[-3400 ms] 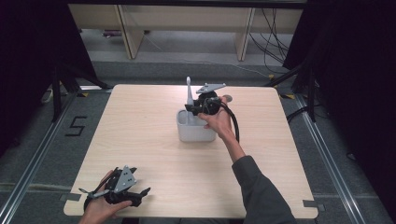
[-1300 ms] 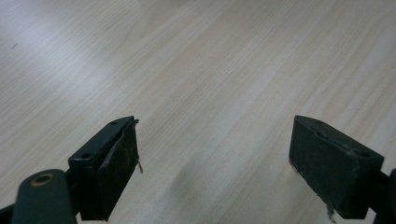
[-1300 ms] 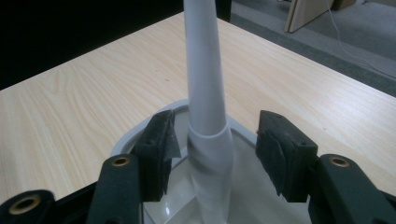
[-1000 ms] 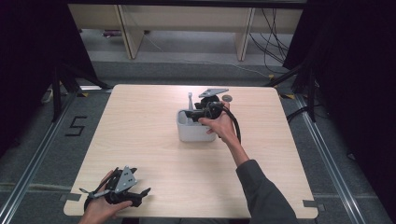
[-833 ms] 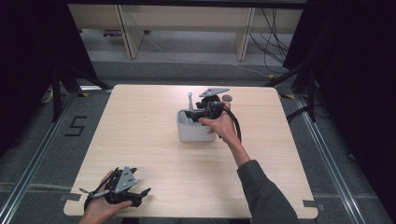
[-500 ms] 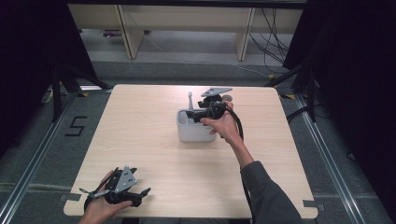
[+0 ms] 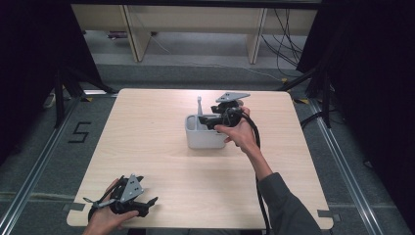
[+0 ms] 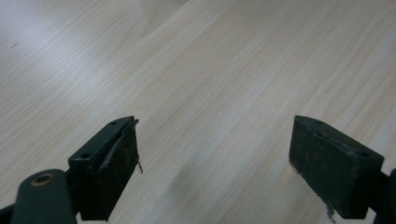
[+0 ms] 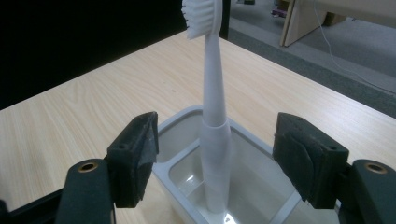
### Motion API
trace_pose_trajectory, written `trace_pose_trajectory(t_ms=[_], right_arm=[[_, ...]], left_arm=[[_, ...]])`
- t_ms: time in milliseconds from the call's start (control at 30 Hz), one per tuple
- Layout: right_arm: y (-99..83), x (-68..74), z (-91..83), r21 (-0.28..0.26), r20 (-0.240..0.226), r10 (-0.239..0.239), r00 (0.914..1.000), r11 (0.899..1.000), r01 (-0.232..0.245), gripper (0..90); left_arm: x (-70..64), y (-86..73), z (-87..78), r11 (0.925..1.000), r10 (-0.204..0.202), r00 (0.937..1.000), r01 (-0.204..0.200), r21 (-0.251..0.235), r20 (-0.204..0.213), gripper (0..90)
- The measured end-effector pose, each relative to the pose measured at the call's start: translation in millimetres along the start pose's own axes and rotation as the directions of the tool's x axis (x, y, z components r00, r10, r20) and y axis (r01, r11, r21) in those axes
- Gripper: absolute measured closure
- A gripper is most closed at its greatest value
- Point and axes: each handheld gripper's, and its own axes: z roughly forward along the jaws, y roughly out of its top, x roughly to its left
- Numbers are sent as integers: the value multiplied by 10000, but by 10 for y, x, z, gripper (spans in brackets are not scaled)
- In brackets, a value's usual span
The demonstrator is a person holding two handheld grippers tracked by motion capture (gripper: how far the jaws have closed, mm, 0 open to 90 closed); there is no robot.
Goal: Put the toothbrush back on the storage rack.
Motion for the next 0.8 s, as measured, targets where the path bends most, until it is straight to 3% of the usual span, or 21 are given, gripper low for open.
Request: trace_pose_trajectory(t_ms=[167,200,300,467,500,600,700,800], right_arm=[[-9,-8,-61,-156,-56,-125,9999,9998,124,321],[-13,8,-81,-23,-70,90,9999,10000,-90,321],[-28,24,-109,-83,-127,79,9999,9999,-80,321],[-43,30,-171,-158,-160,-111,9998,9998,109,321],[-47,48,-190,-125,-124,57,9999,9999,-59,321],[-51,46,-223,-247,-49,-182,9998,9995,180,321],[-71,76,-258,-186,-120,47,9999,9998,-49,321],[-85,64,-285,-357,-117,-122,9999,9993,118,321]], left_arm=[[-1,0,3,10000,0,10000,0,6,6,151],[-2,0,1,10000,-2,10000,1,4,14,151],[3,-1,1,10000,20,10000,-20,17,-8,152],[1,-1,3,10000,23,10000,-23,32,5,151],[0,-2,4,10000,13,10000,-13,23,5,151],[-1,0,3,10000,13,10000,-13,9,-10,151],[-3,-3,4,10000,2,10000,-2,15,1,151],[8,-3,1,9999,110,9999,-110,91,-7,151]])
